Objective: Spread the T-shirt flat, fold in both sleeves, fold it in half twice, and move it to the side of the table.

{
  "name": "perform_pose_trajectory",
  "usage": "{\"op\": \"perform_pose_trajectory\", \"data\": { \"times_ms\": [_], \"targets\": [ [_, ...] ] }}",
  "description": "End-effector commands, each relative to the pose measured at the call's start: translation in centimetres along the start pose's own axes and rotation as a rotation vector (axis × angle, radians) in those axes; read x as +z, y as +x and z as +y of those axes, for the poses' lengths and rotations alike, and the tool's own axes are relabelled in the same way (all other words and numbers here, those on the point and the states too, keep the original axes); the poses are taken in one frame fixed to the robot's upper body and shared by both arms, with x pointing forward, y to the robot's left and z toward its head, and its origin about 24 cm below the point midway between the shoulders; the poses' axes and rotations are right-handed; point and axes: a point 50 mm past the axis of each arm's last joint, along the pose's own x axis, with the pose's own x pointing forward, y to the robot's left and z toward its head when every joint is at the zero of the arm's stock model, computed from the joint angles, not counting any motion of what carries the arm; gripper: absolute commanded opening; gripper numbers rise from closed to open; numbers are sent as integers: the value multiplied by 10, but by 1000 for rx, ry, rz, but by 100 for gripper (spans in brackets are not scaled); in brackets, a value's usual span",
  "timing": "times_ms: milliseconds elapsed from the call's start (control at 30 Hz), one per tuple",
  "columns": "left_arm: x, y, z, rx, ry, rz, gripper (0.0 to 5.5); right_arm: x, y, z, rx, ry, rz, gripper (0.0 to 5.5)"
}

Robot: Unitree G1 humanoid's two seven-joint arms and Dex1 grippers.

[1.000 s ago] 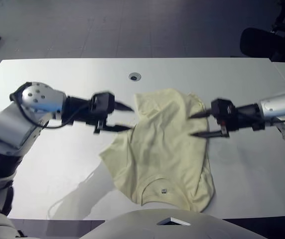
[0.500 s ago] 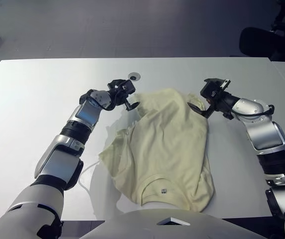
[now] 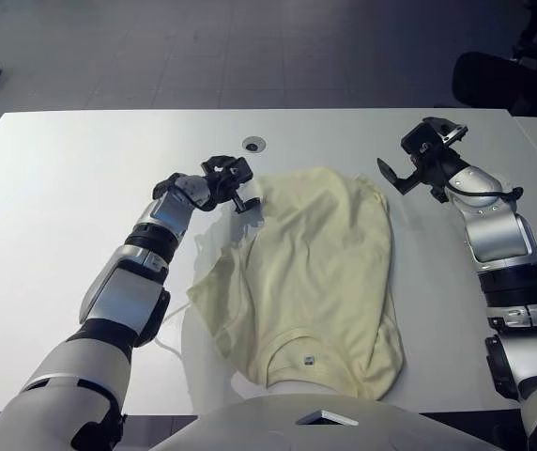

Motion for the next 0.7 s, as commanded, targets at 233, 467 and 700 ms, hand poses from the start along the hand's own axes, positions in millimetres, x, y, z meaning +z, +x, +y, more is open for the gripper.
{"op": "perform_pose_trajectory", "data": {
  "times_ms": [233, 467, 700],
  "targets": [
    [26, 3, 8, 66, -203, -147, 539, -2, 2, -4, -30, 11, 8, 539],
    [6, 23, -36, -64, -134, -12, 539, -8, 7, -16, -102, 15, 46, 539],
    [-20, 8, -11, -2, 68, 147, 539, -7, 32, -11, -46, 57, 47, 539]
  ]
}}
